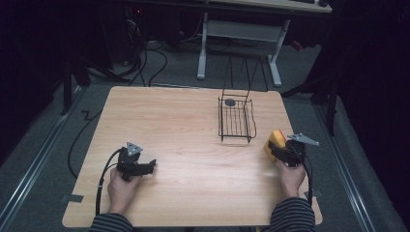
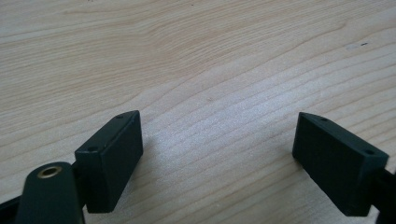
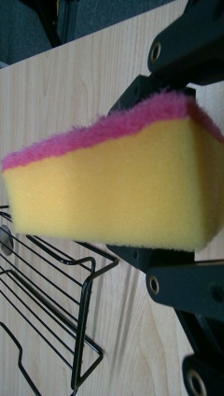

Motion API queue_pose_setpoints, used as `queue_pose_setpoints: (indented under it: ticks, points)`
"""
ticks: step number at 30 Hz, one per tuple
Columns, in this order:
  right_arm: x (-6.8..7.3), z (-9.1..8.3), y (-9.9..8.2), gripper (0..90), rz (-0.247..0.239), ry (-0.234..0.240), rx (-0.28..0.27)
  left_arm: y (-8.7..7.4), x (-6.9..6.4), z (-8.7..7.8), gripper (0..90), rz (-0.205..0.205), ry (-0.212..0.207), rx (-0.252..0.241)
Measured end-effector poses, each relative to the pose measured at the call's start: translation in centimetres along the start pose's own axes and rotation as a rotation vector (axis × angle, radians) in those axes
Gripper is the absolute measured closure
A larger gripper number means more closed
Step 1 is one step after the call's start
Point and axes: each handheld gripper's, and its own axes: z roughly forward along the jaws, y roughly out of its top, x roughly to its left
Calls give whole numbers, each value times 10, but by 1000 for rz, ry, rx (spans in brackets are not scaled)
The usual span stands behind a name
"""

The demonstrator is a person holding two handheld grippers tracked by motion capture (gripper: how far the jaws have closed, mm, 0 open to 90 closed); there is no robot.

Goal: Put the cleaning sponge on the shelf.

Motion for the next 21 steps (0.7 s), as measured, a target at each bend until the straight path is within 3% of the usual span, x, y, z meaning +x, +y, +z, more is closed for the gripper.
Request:
queue_pose_setpoints:
  ticks: [9, 17, 21]
  points:
    - [2, 3, -5, 591, -30, -16, 15, 0, 0, 0, 167, 0, 0, 0]
    - [3, -2, -7, 607, -24, -27, -11, 0, 0, 0, 167, 0, 0, 0]
    - [3, -5, -7, 607, -43, -35, -19, 0, 0, 0, 167, 0, -1, 0]
